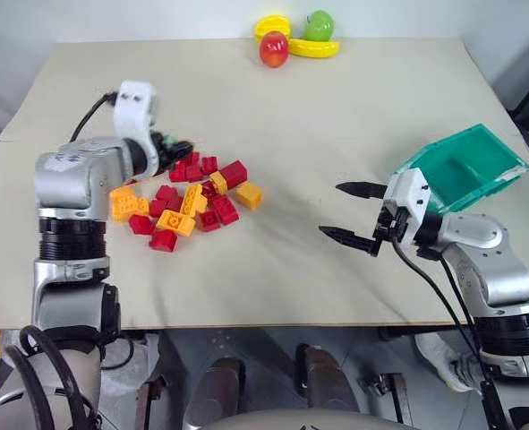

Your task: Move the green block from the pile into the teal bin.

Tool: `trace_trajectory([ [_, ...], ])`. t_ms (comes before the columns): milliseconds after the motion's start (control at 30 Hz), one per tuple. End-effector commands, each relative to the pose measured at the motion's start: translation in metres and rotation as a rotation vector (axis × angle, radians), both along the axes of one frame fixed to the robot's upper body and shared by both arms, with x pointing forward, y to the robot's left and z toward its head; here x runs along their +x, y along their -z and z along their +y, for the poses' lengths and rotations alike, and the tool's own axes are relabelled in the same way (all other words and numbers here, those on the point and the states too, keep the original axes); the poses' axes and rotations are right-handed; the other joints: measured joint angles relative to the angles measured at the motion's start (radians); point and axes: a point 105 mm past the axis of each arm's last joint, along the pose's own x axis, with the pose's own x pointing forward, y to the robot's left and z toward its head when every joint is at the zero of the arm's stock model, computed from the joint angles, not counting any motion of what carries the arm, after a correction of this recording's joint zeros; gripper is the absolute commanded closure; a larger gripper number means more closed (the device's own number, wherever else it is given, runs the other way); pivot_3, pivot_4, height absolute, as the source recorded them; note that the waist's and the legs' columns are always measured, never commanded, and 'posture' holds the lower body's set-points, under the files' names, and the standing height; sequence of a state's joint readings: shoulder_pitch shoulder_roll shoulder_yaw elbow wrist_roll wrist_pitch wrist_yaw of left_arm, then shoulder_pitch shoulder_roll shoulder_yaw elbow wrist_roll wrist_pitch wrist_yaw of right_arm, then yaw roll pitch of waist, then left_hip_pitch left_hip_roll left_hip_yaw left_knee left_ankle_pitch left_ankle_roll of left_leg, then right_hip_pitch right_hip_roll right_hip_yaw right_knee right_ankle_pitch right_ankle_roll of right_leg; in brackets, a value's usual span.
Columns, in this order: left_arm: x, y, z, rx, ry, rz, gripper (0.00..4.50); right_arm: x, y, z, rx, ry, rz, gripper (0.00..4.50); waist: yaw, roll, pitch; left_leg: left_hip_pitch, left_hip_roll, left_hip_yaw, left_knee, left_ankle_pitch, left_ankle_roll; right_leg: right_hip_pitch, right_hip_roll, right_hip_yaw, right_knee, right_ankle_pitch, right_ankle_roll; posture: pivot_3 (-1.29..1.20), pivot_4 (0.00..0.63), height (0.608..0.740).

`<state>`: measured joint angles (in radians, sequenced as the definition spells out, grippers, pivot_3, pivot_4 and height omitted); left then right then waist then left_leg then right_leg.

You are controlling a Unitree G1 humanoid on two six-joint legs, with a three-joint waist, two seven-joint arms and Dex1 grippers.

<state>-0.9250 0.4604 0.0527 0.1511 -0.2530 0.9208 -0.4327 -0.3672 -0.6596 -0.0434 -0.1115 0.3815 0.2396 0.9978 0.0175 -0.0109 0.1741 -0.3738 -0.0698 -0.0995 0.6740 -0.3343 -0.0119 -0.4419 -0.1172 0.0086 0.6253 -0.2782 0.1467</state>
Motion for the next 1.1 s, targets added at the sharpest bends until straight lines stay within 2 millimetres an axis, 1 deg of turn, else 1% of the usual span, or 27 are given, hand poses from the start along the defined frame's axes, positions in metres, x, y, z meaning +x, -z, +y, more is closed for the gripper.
trace_trajectory([
  [33, -0.017, 0.003, -0.068, 0.061, 0.294, -0.107, 2.31, 0.001, -0.014, -0.016, -0.004, 0.065, -0.073, 0.00, 0.007, 0.000, 0.000, 0.000, -0.001, 0.000, 0.002, 0.000, 0.001, 0.001, 0.000, 0.000, -0.001, 0.000, 0.000, 0.00, 0.150, 0.740],
  [133, -0.028, 0.015, -0.109, 0.063, 0.466, -0.175, 2.31, 0.002, -0.014, -0.029, -0.012, 0.122, -0.095, 0.00, 0.006, 0.000, 0.000, 0.000, -0.001, 0.001, 0.002, 0.000, 0.001, 0.001, 0.000, 0.000, -0.003, 0.000, 0.001, 0.00, 0.150, 0.740],
  [200, -0.039, 0.027, -0.141, 0.050, 0.606, -0.193, 2.31, 0.001, -0.013, -0.042, -0.027, 0.171, -0.107, 0.00, 0.005, 0.000, 0.000, 0.000, -0.001, 0.001, 0.002, 0.000, 0.001, 0.001, 0.001, 0.000, -0.003, 0.000, 0.001, 0.00, 0.150, 0.740],
  [267, -0.045, 0.037, -0.162, 0.040, 0.697, -0.189, 2.31, -0.002, -0.012, -0.051, -0.042, 0.203, -0.117, 0.00, 0.008, 0.000, 0.000, 0.000, -0.001, 0.002, 0.002, 0.000, 0.001, 0.001, 0.001, 0.001, -0.003, 0.000, 0.001, 0.00, 0.150, 0.740],
  [333, -0.049, 0.050, -0.175, 0.082, 0.774, -0.180, 2.31, -0.008, -0.011, -0.059, -0.057, 0.230, -0.119, 0.00, 0.007, 0.000, 0.000, 0.000, -0.001, 0.003, 0.003, 0.000, 0.001, 0.001, 0.001, 0.001, -0.003, 0.000, 0.001, 0.00, 0.150, 0.740],
  [367, -0.051, 0.057, -0.179, 0.118, 0.811, -0.173, 1.96, -0.012, -0.011, -0.062, -0.061, 0.242, -0.122, 0.00, 0.007, 0.000, 0.000, 0.000, -0.002, 0.003, 0.004, -0.001, 0.001, 0.001, 0.001, 0.001, -0.003, 0.000, 0.001, 0.00, 0.150, 0.740],
  [400, -0.052, 0.061, -0.181, 0.118, 0.837, -0.145, 1.58, -0.015, -0.010, -0.063, -0.062, 0.252, -0.123, 0.00, 0.005, 0.000, 0.000, 0.000, -0.002, 0.004, 0.004, -0.001, 0.002, 0.001, 0.001, 0.001, -0.003, 0.001, 0.001, 0.00, 0.150, 0.740],
  [433, -0.052, 0.063, -0.182, 0.115, 0.847, -0.125, 1.32, -0.018, -0.010, -0.064, -0.060, 0.260, -0.125, 0.00, 0.004, 0.000, 0.000, 0.000, -0.001, 0.004, 0.004, -0.001, 0.002, 0.001, 0.001, 0.001, -0.003, 0.001, 0.001, 0.00, 0.150, 0.740],
  [567, -0.048, 0.065, -0.181, 0.128, 0.861, -0.115, 0.10, -0.031, -0.008, -0.065, -0.054, 0.275, -0.108, 0.00, 0.005, 0.000, 0.000, 0.001, -0.001, 0.005, 0.005, -0.001, 0.002, 0.001, 0.001, 0.003, 0.000, 0.001, 0.001, 0.00, 0.150, 0.740],
  [667, -0.047, 0.064, -0.177, 0.132, 0.879, -0.117, 0.04, -0.041, -0.007, -0.066, -0.052, 0.268, -0.080, 0.00, 0.008, 0.000, 0.000, 0.002, -0.002, 0.005, 0.007, -0.001, 0.003, 0.003, 0.001, 0.003, 0.000, 0.001, 0.002, 0.00, 0.150, 0.740],
  [800, -0.044, 0.055, -0.166, 0.143, 0.890, -0.159, 0.04, -0.056, -0.007, -0.066, -0.057, 0.233, -0.020, 0.00, 0.009, 0.000, 0.000, 0.002, -0.002, 0.004, 0.007, -0.001, 0.004, 0.004, 0.001, 0.003, -0.001, 0.001, 0.003, 0.00, 0.150, 0.740],
  [867, -0.039, 0.045, -0.151, 0.140, 0.876, -0.207, 0.04, -0.066, -0.005, -0.069, -0.076, 0.197, 0.041, 0.00, 0.009, 0.000, 0.001, 0.002, -0.002, 0.004, 0.007, -0.001, 0.004, 0.004, 0.001, 0.003, -0.002, 0.002, 0.003, 0.00, 0.150, 0.740],
  [967, -0.035, 0.030, -0.121, 0.122, 0.872, -0.271, 0.04, -0.079, -0.005, -0.077, -0.128, 0.192, 0.106, 0.00, 0.006, 0.000, 0.001, 0.002, -0.002, 0.004, 0.007, -0.001, 0.004, 0.004, 0.001, 0.003, -0.002, 0.002, 0.003, 0.00, 0.150, 0.740],
  [1033, -0.039, 0.028, -0.103, 0.119, 0.906, -0.278, 0.04, -0.086, -0.005, -0.081, -0.167, 0.202, 0.132, 0.00, 0.005, 0.000, 0.001, 0.003, -0.001, 0.004, 0.006, -0.001, 0.004, 0.004, 0.002, 0.003, -0.002, 0.002, 0.003, 0.00, 0.150, 0.740],
  [1100, -0.048, 0.030, -0.086, 0.126, 0.970, -0.283, 0.04, -0.093, -0.003, -0.084, -0.215, 0.208, 0.150, 0.00, 0.008, 0.000, 0.001, 0.003, -0.001, 0.004, 0.006, -0.001, 0.004, 0.005, 0.002, 0.003, -0.002, 0.002, 0.003, 0.00, 0.150, 0.740],
])
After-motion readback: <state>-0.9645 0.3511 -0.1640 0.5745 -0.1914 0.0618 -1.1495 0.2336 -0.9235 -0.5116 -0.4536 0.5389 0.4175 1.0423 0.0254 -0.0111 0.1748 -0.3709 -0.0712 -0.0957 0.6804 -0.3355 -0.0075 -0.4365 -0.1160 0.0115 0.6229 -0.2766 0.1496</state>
